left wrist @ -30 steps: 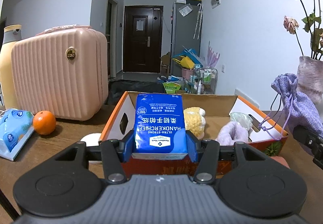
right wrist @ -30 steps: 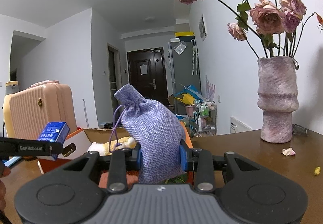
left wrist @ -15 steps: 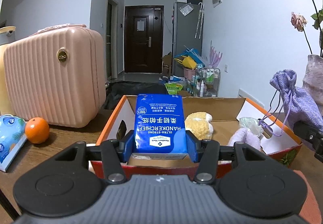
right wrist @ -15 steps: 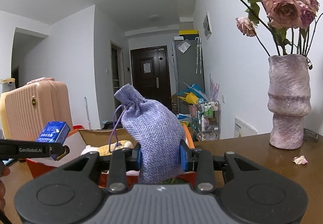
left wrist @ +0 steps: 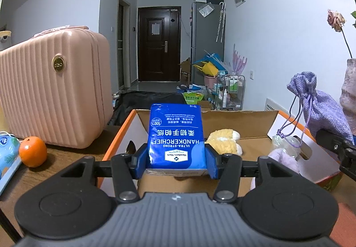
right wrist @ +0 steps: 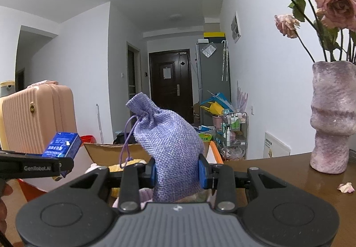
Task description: Organize soft objects
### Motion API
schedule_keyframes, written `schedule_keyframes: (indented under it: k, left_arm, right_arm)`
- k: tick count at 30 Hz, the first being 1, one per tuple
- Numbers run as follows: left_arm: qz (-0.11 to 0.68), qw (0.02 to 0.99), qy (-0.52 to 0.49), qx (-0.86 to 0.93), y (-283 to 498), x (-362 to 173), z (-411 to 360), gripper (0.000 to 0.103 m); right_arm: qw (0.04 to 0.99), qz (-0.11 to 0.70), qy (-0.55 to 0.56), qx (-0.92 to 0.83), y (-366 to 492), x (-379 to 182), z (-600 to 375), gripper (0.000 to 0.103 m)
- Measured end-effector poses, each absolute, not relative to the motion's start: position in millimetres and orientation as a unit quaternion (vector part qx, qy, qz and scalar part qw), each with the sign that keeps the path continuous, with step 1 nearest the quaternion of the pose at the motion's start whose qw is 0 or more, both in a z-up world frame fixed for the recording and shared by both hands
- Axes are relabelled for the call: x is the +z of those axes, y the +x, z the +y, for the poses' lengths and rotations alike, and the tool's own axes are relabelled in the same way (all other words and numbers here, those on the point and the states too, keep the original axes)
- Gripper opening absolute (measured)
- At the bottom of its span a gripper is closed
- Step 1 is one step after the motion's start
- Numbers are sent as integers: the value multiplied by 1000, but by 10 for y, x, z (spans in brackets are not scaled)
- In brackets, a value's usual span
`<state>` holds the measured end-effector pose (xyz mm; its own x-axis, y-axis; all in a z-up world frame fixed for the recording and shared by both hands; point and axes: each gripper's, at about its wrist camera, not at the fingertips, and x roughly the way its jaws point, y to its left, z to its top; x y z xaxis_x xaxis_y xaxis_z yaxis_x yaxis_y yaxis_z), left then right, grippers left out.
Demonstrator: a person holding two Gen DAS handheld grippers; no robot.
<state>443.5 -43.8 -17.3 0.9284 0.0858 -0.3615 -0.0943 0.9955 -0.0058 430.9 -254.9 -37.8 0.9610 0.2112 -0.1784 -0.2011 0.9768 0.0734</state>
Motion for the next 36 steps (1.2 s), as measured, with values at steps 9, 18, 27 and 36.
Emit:
schedule_keyframes:
  k: [9, 18, 27, 36]
  left_arm:
    - [181, 982, -12, 52, 4590, -222, -470, 53]
    - [179, 982, -9, 52, 4688, -262, -508, 53]
    - [168, 984, -1, 56, 4756, -298, -531, 53]
    - [176, 983, -7, 52, 4758, -316, -491, 57]
  right_arm:
    - [988, 100, 30, 113, 4488, -385, -2510, 33]
    - [986, 112, 25, 122, 4643, -383, -2501, 33]
    - [985, 117, 24, 128, 4699, -396, -2475, 33]
    - [983, 128, 31, 125, 4723, -403, -2492, 42]
